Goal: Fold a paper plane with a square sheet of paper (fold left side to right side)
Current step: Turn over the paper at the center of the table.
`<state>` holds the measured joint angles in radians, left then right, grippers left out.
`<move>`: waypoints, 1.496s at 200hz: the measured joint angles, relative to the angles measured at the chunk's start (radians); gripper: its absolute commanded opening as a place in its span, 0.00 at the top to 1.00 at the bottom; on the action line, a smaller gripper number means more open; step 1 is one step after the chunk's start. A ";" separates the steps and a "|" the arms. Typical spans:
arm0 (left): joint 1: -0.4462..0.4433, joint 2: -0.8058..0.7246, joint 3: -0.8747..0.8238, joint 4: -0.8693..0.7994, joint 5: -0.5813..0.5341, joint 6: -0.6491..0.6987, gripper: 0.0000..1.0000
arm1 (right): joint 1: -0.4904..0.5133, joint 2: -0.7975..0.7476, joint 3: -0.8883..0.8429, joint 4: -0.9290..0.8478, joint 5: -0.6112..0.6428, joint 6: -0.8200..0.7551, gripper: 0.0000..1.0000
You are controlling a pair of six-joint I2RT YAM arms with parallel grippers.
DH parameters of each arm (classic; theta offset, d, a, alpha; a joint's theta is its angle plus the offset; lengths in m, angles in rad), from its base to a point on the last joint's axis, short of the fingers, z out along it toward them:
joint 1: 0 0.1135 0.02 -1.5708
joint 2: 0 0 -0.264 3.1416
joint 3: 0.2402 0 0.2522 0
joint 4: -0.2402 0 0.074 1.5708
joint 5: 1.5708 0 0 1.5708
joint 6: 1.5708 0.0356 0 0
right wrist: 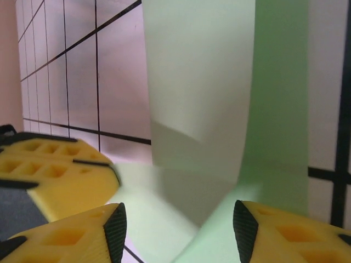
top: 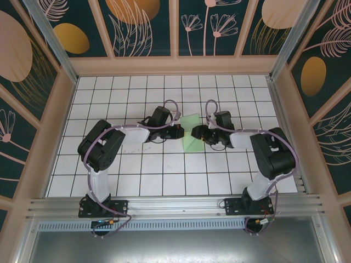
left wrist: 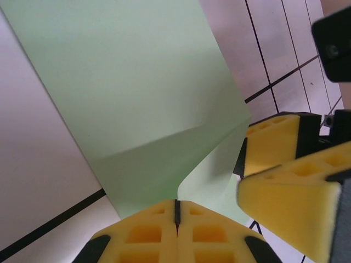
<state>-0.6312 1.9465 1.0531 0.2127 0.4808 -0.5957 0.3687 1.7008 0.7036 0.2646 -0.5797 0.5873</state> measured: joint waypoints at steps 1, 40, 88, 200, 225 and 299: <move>0.000 0.000 0.000 0.000 0.000 0.000 0.97 | 0.000 0.001 0.001 0.000 0.000 -0.001 0.51; 0.000 -0.024 -0.007 -0.006 -0.025 0.000 0.82 | 0.009 0.048 0.018 0.032 -0.019 0.012 0.81; 0.025 -0.193 -0.090 0.026 -0.031 -0.027 0.30 | -0.005 0.011 0.019 0.048 -0.033 -0.011 0.97; 0.102 -0.584 -0.232 0.353 0.165 -0.237 0.02 | -0.118 -0.468 0.033 0.248 -0.294 0.026 0.98; 0.102 -0.581 -0.232 0.450 0.230 -0.294 0.01 | -0.093 -0.494 0.050 0.321 -0.329 0.071 0.98; 0.088 -0.556 -0.232 0.575 0.319 -0.366 0.06 | 0.033 -0.484 0.087 0.415 -0.362 0.135 0.98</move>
<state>-0.5434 1.3907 0.8207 0.7872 0.7998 -0.9615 0.4019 1.2171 0.7910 0.6792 -0.9413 0.7223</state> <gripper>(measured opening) 0.972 0.063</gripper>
